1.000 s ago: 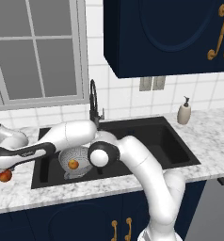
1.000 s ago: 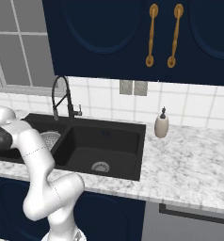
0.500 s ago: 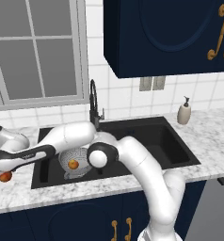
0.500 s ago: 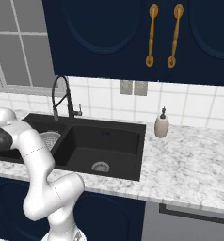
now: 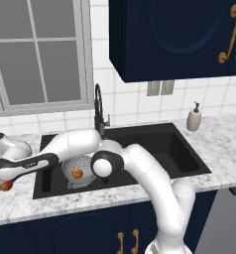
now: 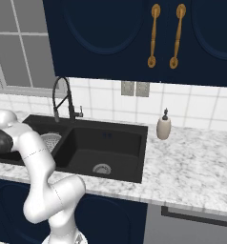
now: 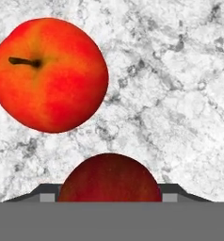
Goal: Put the colander in the sink, put the apple, peach, apple in the colander, and turn on the sink faucet and pour water over the colander.
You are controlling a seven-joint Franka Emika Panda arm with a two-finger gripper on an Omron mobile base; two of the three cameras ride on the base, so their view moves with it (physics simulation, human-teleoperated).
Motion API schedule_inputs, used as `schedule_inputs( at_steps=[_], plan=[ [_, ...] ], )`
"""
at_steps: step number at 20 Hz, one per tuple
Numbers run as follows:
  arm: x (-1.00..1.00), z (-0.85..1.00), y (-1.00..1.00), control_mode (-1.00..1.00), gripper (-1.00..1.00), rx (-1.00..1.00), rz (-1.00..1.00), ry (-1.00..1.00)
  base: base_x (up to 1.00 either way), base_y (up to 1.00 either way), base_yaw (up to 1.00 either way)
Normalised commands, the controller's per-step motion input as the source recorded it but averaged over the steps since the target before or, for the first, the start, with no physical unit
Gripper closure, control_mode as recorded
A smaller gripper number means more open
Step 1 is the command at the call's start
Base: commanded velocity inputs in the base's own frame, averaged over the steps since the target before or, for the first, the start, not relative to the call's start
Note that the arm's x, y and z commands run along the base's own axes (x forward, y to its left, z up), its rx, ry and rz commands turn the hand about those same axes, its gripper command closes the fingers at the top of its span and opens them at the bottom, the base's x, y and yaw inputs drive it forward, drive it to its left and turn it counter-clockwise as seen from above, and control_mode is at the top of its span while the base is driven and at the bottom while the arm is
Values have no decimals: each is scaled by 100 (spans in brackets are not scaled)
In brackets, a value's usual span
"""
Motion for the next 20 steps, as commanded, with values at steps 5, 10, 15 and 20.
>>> schedule_inputs(
  at_steps=[5,10,15,20],
  plan=[
    [-8,24,-54,-100,100,0,0,-6,0,0,0],
    [-22,27,-98,-100,100,0,-8,-2,0,0,0],
    [0,20,-100,-100,100,4,-18,0,0,0,0],
    [0,0,-100,-100,100,2,-23,0,0,0,0]
  ],
)
